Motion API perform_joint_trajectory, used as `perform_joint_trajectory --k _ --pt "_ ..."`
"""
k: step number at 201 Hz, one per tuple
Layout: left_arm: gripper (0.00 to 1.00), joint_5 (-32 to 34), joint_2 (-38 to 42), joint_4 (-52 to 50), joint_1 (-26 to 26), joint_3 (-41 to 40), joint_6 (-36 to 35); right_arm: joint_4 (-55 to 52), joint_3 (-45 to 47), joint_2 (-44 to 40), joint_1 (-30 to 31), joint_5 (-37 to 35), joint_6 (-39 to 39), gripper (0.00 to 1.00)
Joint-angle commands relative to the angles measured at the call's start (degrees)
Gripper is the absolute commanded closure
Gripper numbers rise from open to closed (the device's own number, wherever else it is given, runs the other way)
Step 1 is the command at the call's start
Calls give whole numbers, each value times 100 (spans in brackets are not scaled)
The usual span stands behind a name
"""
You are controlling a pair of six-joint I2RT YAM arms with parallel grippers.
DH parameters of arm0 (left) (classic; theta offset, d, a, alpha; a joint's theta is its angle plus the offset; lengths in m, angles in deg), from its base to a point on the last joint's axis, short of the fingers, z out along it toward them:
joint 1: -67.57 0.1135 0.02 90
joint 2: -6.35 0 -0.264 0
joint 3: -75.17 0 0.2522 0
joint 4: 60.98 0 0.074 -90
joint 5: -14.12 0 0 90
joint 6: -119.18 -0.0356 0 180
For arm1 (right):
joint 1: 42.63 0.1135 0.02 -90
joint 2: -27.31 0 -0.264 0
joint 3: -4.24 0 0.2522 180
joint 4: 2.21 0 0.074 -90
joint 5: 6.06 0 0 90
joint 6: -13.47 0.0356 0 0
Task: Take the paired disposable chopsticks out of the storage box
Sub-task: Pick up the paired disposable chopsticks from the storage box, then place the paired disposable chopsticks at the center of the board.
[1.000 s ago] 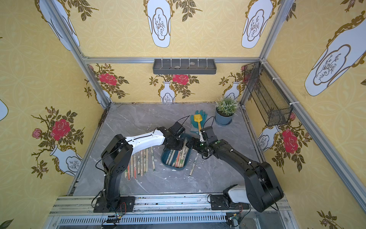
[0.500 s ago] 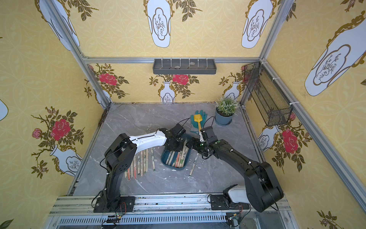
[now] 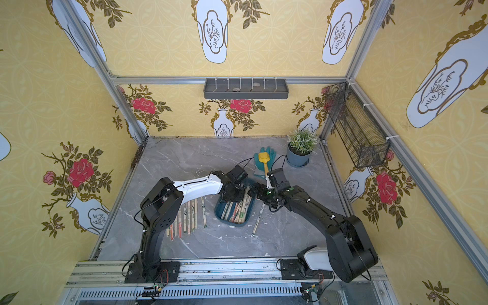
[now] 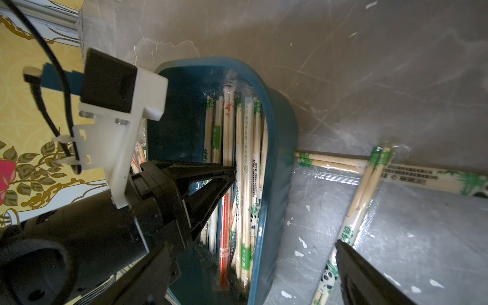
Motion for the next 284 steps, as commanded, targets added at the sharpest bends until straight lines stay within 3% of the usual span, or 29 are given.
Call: perform_joint_trajectory --k 1,81,159,207,284 --pt "93 -48 109 -36 4 -45 -40 61 -11 -16 2 -40 -6 3" --pt "97 424 1268 -330 103 -150 -157 44 -61 16 -2 -33 -5 2" --pt "99 855 2530 -155 796 -1798 483 69 -99 71 9 -27 -13 2" --pt "97 1028 2607 16 1100 -2544 803 55 -110 89 10 -24 -12 2" --pt "93 1072 2461 245 1355 -3073 888 51 -182 169 28 -6 -1 2"
